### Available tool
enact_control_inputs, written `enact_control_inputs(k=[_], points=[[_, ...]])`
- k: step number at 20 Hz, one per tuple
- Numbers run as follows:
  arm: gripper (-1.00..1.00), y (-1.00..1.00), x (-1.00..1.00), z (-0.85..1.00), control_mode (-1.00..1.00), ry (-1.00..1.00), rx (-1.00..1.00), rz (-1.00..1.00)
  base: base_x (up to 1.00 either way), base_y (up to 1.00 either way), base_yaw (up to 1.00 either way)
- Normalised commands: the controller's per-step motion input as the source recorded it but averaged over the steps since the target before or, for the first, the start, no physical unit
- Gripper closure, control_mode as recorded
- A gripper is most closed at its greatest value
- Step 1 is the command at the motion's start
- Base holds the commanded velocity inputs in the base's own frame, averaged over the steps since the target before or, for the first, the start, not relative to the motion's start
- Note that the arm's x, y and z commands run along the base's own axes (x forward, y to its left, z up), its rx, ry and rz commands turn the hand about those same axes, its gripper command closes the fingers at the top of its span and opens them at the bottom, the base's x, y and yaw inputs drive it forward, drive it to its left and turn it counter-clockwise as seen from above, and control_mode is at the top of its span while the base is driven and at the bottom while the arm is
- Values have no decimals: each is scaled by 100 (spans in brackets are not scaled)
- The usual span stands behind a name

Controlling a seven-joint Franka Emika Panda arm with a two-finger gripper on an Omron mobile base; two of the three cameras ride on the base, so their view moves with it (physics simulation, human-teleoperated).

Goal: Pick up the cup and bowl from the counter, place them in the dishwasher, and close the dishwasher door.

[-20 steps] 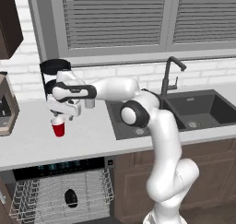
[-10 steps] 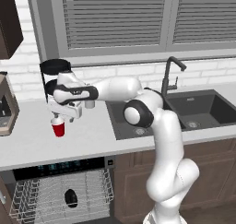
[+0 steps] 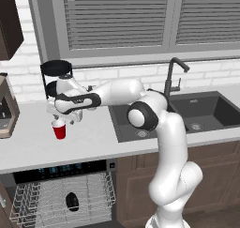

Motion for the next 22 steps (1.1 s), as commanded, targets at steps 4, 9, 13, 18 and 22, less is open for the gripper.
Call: enact_control_inputs(k=[4, 9, 13, 18, 22], points=[[-100, 0, 0, 0, -100, 0, 0, 0, 0, 0, 0], [-100, 0, 2, -11, -100, 0, 0, 0, 0, 0, 0], [-100, 0, 8, -31, -100, 0, 0, 0, 0, 0, 0], [-100, 0, 2, -2, -100, 0, 0, 0, 0, 0, 0], [-100, 0, 0, -3, -100, 0, 0, 0, 0, 0, 0]])
